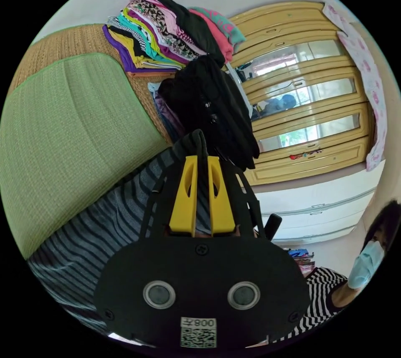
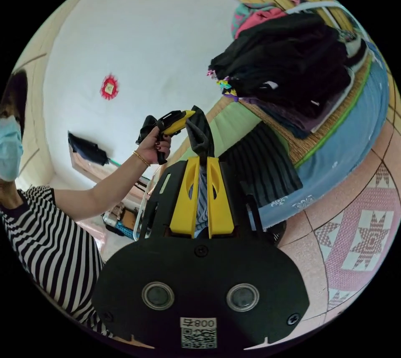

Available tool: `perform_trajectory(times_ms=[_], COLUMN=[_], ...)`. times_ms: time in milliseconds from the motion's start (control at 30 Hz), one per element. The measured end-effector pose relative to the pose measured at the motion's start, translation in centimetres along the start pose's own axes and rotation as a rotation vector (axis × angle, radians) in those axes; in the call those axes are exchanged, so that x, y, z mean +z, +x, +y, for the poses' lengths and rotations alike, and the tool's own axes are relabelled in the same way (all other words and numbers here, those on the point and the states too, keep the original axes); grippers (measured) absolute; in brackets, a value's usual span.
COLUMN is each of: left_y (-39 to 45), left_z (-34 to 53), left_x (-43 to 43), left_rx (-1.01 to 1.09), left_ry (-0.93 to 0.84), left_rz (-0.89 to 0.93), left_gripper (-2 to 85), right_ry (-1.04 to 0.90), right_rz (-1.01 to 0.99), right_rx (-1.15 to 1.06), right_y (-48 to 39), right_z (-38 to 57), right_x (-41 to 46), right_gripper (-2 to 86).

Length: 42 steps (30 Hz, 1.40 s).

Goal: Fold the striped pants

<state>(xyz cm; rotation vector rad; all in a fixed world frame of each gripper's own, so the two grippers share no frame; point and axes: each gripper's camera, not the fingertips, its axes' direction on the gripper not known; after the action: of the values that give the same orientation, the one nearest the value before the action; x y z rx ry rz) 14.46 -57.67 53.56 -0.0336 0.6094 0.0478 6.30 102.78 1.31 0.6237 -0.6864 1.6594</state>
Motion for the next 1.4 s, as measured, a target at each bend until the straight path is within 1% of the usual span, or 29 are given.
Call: perform_trajectory(times_ms=[167, 367, 533, 733, 900, 1100, 1167, 1300, 1400], left_y=[1.0, 0.9, 0.5, -0.2, -1.3, -2.1, -2.5, -3.3, -3.8], left_z=[-2.6, -4.3, -5.2, -5.5, -5.1, -4.1, -3.3, -2.0, 1.2], left_x=[4.7, 9.2, 11.6, 13.5, 12.9, 10.6, 8.7, 5.3, 1.1], left_rx=[0.02, 0.006, 0.008, 0.04, 0.033, 0.046, 0.032, 0.02, 0.045], left_ry=[-0.102, -0.196, -0.241, -0.303, -0.282, -0.245, -0.176, -0.132, -0.092], left_rz=[-0.084, -0.129, -0.146, -0.219, -0.152, -0.073, -0.051, -0.016, -0.014], left_gripper=[1.7, 1.7, 1.7, 1.7, 2.2, 3.1, 3.2, 3.1, 2.9], right_ry=[0.013, 0.001, -0.033, -0.052, -0.075, -0.076, -0.073, -0.059, -0.043], right_rz=[0.008, 0.069, 0.119, 0.139, 0.135, 0.105, 0.091, 0.057, 0.05], right_rx=[0.088, 0.181, 0.234, 0.307, 0.347, 0.385, 0.405, 0.442, 0.457], right_y=[6.9, 14.3, 19.7, 25.4, 29.0, 31.4, 32.0, 32.6, 32.4], right_z=[1.3, 3.5, 5.3, 8.0, 10.3, 13.1, 14.3, 16.9, 18.8], right_x=[-2.0, -3.8, -4.2, -3.5, -2.6, -1.7, -1.4, -0.8, -0.7], right_gripper=[2.6, 2.5, 2.4, 2.4, 2.4, 2.4, 2.3, 2.0, 1.3])
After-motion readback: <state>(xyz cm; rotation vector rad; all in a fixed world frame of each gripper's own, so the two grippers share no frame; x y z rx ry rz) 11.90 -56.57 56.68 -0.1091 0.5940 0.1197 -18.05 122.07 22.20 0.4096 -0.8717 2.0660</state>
